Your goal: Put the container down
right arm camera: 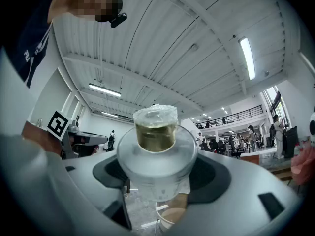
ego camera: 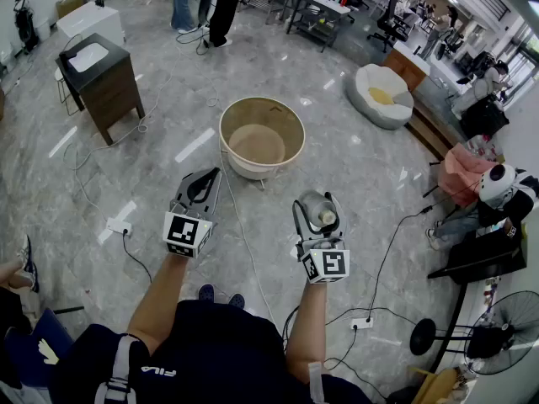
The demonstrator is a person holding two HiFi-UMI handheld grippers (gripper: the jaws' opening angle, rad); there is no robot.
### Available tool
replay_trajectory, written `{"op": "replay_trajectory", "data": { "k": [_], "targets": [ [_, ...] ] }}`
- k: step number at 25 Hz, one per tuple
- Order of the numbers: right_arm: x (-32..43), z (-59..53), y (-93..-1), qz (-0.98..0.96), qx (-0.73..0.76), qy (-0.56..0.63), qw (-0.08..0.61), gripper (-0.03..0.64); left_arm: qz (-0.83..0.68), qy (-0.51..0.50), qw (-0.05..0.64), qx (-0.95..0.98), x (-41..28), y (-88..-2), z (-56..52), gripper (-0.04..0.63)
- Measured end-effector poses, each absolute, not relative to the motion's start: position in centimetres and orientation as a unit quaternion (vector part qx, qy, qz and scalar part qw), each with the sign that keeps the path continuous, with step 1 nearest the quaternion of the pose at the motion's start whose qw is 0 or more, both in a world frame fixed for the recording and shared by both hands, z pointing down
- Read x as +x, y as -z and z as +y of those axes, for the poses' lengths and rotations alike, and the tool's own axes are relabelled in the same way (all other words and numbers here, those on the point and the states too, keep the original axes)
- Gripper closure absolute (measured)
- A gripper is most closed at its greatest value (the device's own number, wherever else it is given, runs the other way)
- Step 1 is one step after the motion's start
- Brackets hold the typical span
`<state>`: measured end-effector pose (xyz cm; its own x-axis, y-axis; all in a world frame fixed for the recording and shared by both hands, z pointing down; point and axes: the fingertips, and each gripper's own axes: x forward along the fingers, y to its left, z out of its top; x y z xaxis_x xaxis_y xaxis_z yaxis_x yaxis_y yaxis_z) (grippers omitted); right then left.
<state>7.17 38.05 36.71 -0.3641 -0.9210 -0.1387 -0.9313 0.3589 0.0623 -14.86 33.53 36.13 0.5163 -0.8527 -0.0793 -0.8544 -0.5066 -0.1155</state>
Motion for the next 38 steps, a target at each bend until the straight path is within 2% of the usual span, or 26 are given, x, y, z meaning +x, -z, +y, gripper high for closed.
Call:
{"op": "replay_trajectory", "data": {
  "k": [7,17,38],
  "targets": [
    [7.7,37.2,-37.3,0.819,-0.57,-0.062,0.028,0.261,0.49,0.004,0.067,-0.869,-14.8,-36.0,32.6,0.571],
    [8.3,37.0,-37.1,0.813,-0.578,-0.051,0.053,0.261,0.474,0.0,0.065,-0.878,-13.2,-35.6,32.6,0.571],
    [10.4,35.5,-39.5,0.812,-0.582,-0.029,0.028,0.261,0.497,0.013,0.039,-0.867,-9.6,-38.0,30.7,0.571]
  ]
}}
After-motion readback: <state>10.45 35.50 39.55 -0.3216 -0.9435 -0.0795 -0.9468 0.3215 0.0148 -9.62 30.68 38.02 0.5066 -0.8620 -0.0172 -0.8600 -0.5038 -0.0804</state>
